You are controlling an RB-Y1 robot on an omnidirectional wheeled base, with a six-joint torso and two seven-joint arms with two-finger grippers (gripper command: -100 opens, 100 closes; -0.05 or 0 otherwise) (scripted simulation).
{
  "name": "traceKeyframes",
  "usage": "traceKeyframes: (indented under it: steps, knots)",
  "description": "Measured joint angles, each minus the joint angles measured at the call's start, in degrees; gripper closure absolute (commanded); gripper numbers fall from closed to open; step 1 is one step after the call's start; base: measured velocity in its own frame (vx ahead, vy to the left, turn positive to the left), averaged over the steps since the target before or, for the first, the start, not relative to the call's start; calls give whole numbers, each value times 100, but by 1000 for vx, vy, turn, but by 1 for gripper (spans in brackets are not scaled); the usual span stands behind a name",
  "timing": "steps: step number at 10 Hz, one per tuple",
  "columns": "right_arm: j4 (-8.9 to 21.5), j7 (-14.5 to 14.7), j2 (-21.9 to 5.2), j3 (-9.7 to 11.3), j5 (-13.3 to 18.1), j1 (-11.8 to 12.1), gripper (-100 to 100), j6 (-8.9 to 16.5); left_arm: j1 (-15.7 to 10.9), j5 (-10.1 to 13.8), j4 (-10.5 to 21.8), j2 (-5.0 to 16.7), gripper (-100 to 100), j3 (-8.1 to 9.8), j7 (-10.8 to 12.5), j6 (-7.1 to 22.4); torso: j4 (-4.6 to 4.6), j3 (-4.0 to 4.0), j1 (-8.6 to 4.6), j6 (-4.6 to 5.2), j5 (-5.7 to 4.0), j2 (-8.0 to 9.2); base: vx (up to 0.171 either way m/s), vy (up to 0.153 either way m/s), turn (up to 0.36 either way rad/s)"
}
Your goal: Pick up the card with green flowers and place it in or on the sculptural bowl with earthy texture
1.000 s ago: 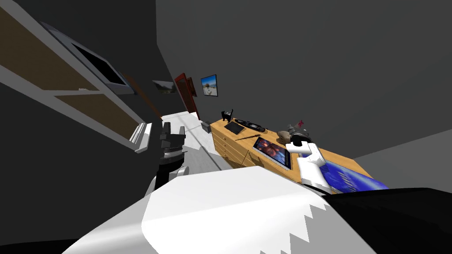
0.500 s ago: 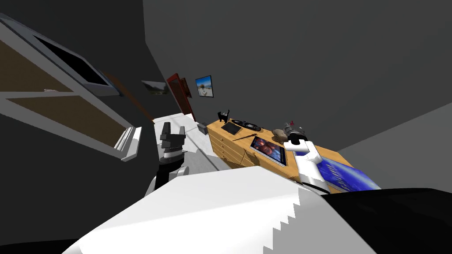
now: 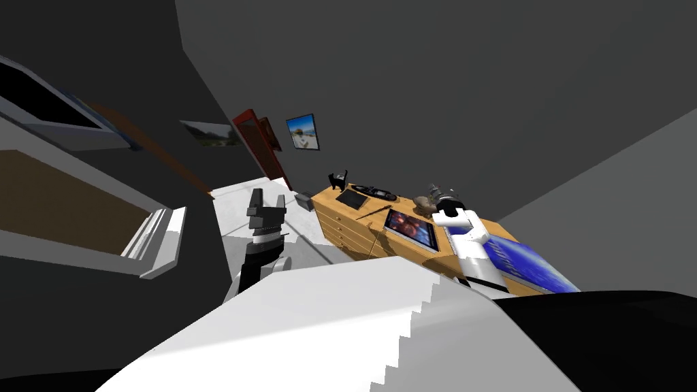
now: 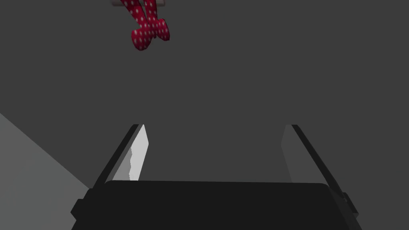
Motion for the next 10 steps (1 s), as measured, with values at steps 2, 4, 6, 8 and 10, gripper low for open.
traceKeyframes:
  steps: [2,4,6,8,10]
  knots:
    - [-114,105,-119,201,-271,-37,-100,46,0,0,0,0,0,0,0,0,-1,-3,6,1,1,-5,38,45,-134]
    - [-78,128,-146,240,-304,-94,-100,51,-1,0,0,1,0,0,0,0,3,8,-24,-2,-6,14,-10,-12,37]
    - [-71,128,-153,244,-309,-103,-100,53,-1,0,0,0,0,0,0,0,3,9,-22,0,-6,15,5,5,-16]
    - [-68,128,-154,244,-309,-104,-100,52,-1,0,0,1,0,0,0,0,4,10,-25,-1,-6,17,-2,-3,8]
    - [-68,127,-154,244,-309,-103,-100,51,-1,0,0,1,0,0,0,0,4,10,-27,-1,-7,18,-21,-8,45]
